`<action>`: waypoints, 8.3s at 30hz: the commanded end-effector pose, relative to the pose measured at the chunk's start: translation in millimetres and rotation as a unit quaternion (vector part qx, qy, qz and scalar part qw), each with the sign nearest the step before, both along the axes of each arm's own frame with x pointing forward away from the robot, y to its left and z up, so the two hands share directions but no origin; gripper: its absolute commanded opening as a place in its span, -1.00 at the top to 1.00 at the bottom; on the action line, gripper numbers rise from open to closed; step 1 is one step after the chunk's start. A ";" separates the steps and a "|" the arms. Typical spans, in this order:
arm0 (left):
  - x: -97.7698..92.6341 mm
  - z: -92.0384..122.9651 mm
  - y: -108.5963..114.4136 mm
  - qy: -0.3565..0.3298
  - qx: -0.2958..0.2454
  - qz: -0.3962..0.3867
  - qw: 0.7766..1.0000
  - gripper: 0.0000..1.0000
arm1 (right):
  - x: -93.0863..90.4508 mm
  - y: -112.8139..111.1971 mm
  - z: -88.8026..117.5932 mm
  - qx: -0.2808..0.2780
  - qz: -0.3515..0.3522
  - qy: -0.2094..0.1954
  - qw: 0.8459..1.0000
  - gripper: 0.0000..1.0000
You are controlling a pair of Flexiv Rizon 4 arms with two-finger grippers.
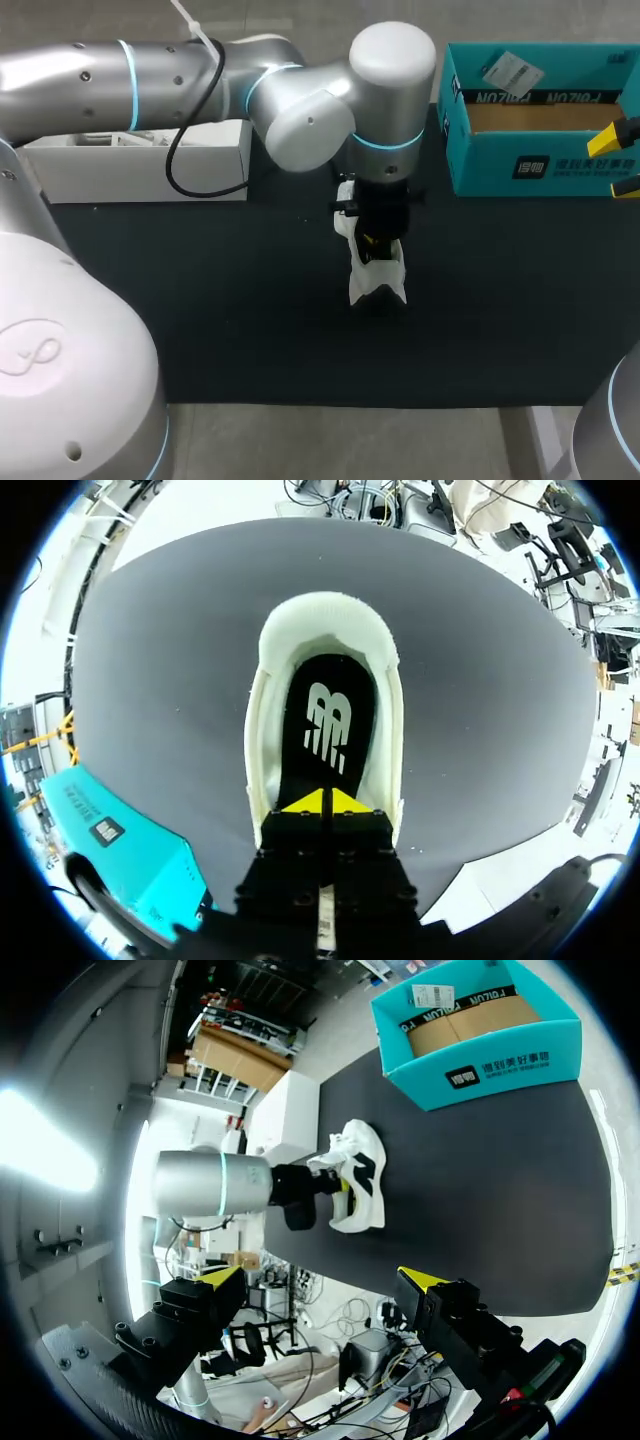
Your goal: Take the shoe out of the shoebox, open the shoe tongue, remove and reinsert the insole, then place the shoe into the shoebox
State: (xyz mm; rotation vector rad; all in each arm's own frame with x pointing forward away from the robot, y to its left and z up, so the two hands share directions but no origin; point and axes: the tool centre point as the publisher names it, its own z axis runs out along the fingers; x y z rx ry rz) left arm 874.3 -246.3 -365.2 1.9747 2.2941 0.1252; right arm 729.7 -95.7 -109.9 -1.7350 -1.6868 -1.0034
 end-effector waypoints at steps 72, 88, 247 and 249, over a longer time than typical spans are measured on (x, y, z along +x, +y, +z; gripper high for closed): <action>67.9 78.2 34.2 0.028 -0.074 0.106 0.991 1.00 | -0.3 0.1 -0.4 -0.001 -0.001 0.000 1.000 -1.00; 56.2 42.8 13.7 0.156 -0.063 0.082 0.982 1.00 | -0.3 0.1 -0.4 -0.001 -0.001 0.000 1.000 -1.00; -97.2 -46.8 3.0 0.167 -0.024 0.632 0.756 -0.73 | -0.3 0.1 -0.4 -0.001 -0.001 0.000 1.000 -1.00; -96.3 -49.1 4.4 0.165 -0.025 0.635 0.754 -0.76 | -0.3 0.1 -0.4 -0.001 -0.001 0.000 1.000 -1.00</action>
